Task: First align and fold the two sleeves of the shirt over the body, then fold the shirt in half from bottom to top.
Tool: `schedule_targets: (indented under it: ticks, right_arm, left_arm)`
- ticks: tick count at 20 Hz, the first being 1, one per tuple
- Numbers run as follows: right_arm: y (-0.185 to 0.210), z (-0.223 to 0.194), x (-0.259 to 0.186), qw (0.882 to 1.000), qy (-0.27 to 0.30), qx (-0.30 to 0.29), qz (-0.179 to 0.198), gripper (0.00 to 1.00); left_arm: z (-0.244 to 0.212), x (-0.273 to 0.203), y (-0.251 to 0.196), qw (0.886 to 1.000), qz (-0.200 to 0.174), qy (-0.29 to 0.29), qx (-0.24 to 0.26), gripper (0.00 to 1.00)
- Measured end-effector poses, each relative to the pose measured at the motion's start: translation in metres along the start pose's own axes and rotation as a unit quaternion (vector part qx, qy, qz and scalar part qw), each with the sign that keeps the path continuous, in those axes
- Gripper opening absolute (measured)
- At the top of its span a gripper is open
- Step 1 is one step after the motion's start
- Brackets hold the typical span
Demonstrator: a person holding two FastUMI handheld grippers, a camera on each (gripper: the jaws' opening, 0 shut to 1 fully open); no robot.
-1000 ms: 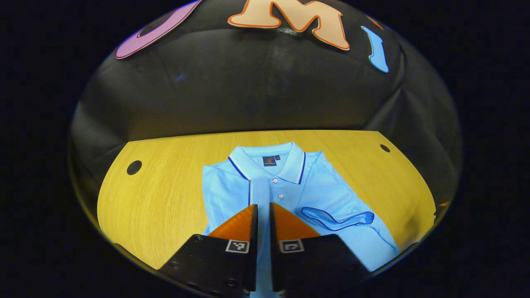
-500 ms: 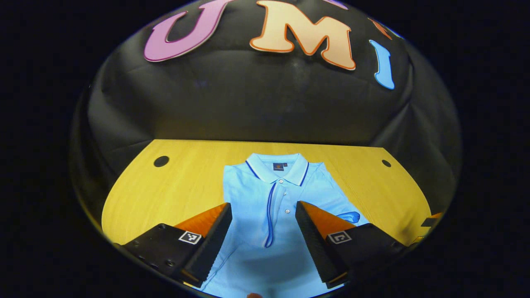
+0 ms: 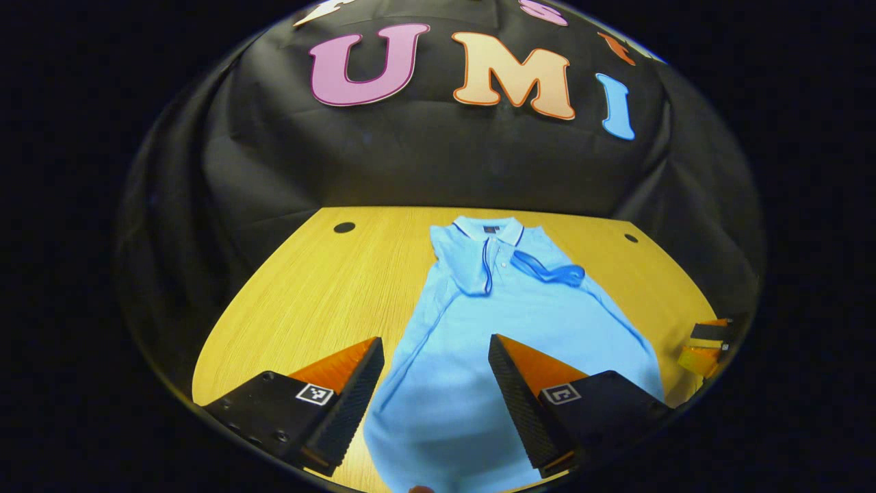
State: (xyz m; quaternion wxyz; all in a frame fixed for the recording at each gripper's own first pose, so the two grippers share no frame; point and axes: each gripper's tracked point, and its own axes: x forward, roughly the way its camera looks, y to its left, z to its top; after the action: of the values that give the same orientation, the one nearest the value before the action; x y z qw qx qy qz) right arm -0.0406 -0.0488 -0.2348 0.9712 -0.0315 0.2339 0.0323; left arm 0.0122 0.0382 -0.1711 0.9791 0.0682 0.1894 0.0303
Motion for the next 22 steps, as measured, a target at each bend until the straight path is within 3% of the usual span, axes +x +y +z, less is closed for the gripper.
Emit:
schedule_targets:
  ticks: [1, 4, 5, 7, 8, 10, 11, 12, 18, 19, 22]
  right_arm:
    - [0.003, -0.012, -0.007, 1.000, 0.005, 0.004, -0.003, 0.98]
    - [0.009, -0.051, -0.025, 1.000, 0.020, 0.009, -0.016, 0.98]
    - [0.010, -0.062, -0.030, 0.999, 0.024, 0.009, -0.020, 0.94]
    - [0.016, -0.083, -0.036, 0.999, 0.034, 0.016, -0.023, 0.94]
    - [0.018, -0.092, -0.039, 0.999, 0.038, 0.017, -0.025, 0.98]
    - [0.021, -0.106, -0.041, 0.999, 0.042, 0.012, -0.028, 0.98]
    - [0.022, -0.111, -0.041, 0.999, 0.045, 0.009, -0.029, 0.94]
    - [0.025, -0.115, -0.041, 0.998, 0.047, 0.008, -0.028, 0.98]
    - [0.030, -0.119, -0.040, 0.999, 0.041, -0.006, -0.035, 0.99]
    - [0.031, -0.118, -0.040, 0.999, 0.038, -0.008, -0.034, 0.98]
    - [0.040, -0.121, -0.038, 0.999, 0.034, -0.009, -0.024, 0.84]
  left_arm:
    - [-0.019, -0.014, 0.002, 1.000, 0.001, 0.012, -0.002, 0.94]
    - [-0.063, -0.043, 0.002, 0.999, -0.005, 0.029, -0.020, 0.94]
    - [-0.077, -0.047, 0.004, 0.999, -0.001, 0.035, -0.022, 0.94]
    - [-0.100, -0.054, 0.009, 0.999, 0.006, 0.046, -0.018, 0.94]
    - [-0.111, -0.056, 0.011, 0.999, 0.008, 0.049, -0.015, 0.94]
    - [-0.126, -0.061, 0.015, 0.998, 0.013, 0.056, -0.012, 0.94]
    - [-0.132, -0.061, 0.016, 0.998, 0.013, 0.060, -0.012, 0.94]
    - [-0.140, -0.062, 0.017, 0.998, 0.013, 0.063, -0.011, 0.94]
    - [-0.148, -0.059, 0.016, 0.998, 0.008, 0.055, -0.001, 0.96]
    - [-0.148, -0.059, 0.016, 0.999, 0.009, 0.052, -0.001, 0.96]
    - [-0.147, -0.059, 0.012, 0.999, 0.001, 0.046, 0.006, 0.94]
